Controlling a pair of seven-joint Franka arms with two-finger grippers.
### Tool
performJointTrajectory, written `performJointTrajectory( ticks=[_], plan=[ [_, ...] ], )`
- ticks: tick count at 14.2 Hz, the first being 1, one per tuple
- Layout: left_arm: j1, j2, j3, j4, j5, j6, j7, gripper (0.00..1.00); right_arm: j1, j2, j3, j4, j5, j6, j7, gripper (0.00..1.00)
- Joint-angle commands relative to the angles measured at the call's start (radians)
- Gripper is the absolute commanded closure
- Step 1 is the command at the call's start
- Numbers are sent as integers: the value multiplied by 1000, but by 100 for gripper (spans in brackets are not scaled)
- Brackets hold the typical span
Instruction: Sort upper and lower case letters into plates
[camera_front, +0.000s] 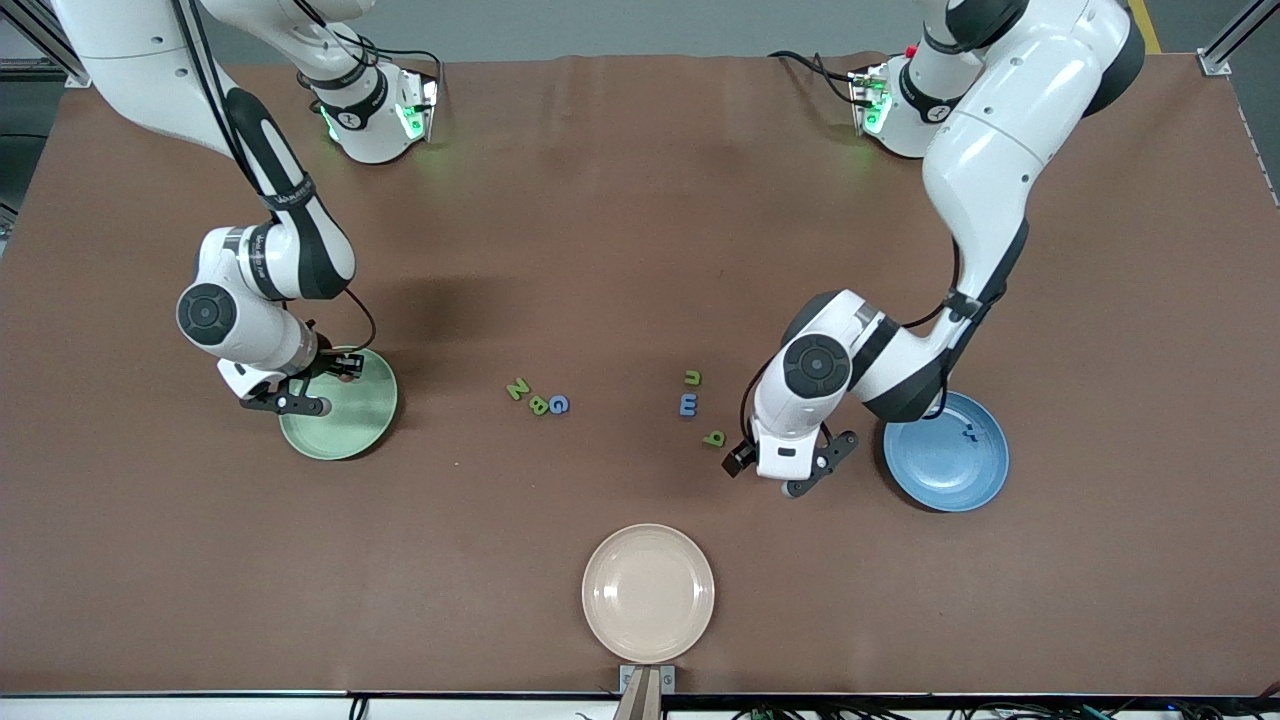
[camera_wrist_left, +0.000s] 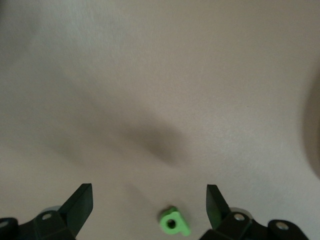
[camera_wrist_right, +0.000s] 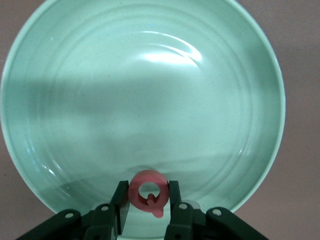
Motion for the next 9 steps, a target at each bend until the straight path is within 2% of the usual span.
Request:
performJointTrajectory(
  ticks=[1,3,5,6,9],
  plan=[
    [-43,59,7,81,-4,-6,-136,2,-13,-10,11,0,-9,3,-6,0],
    [-75,72,25,91,-4,-6,-245,12,-10,-10,13,40,-8,-17,-4,0],
    [-144,76,90,92,-4,-5,-302,21,13,-15,21,94,-5,-69,14,0],
    [-164,77,117,93,-6,-3,-313,22,35,-16,21,121,-3,-97,36,0],
    [-177,88,124,93,-6,-3,-331,25,108,-12,21,195,-3,-117,161,0]
  ],
)
